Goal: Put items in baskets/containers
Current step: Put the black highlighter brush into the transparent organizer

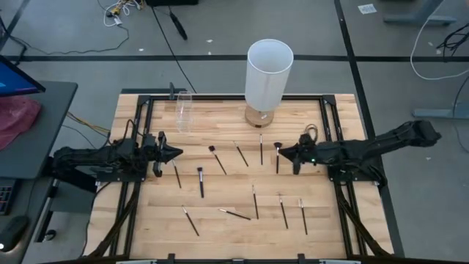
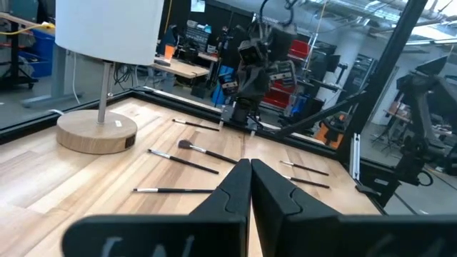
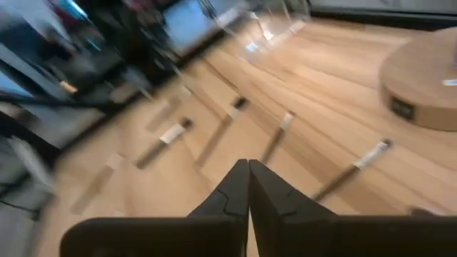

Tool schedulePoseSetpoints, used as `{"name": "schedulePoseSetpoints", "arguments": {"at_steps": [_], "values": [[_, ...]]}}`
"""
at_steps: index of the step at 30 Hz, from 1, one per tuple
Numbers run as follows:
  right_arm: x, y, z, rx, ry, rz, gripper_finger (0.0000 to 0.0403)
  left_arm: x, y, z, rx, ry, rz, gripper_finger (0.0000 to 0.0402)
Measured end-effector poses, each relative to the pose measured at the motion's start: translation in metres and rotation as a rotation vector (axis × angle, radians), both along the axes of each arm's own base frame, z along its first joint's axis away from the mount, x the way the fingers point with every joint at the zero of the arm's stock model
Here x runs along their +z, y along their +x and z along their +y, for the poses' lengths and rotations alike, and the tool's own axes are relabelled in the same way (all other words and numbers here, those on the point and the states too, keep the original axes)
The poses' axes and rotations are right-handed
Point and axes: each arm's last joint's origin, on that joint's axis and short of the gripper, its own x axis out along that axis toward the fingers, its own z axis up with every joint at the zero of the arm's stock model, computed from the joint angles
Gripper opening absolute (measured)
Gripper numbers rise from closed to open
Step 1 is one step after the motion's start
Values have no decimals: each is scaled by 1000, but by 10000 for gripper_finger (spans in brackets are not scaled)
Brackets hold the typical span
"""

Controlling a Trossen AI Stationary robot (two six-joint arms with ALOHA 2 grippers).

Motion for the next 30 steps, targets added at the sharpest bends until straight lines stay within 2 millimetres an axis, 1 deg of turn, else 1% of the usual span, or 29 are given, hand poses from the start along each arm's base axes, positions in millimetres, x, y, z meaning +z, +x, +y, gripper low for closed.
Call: {"name": "schedulePoseSetpoints", "arguments": {"at_steps": [4,5,7,8,10,12,14,17,19,22,27,30], "values": [[15,17,6,-52,-27,208,13,0,0,0,0,0,0,14],[17,20,7,-40,-34,254,13,0,0,0,0,0,0,14],[19,27,11,48,-62,341,13,0,0,0,0,0,0,14],[18,30,13,106,-76,361,13,0,0,0,0,1,0,14],[14,36,15,147,-62,358,13,0,0,0,1,9,1,14],[10,39,12,78,11,361,13,0,0,0,2,23,3,14],[3,39,7,-13,102,402,14,0,0,0,2,25,3,14],[-7,37,6,-51,183,478,26,0,0,0,2,27,3,14],[-13,38,6,-62,192,516,45,0,0,0,2,27,4,14],[-21,42,7,-93,208,546,88,0,0,0,2,28,4,14],[-40,49,7,-248,197,582,175,0,0,0,2,29,6,14],[-52,51,8,-337,142,597,212,0,0,0,2,29,6,14]]}}
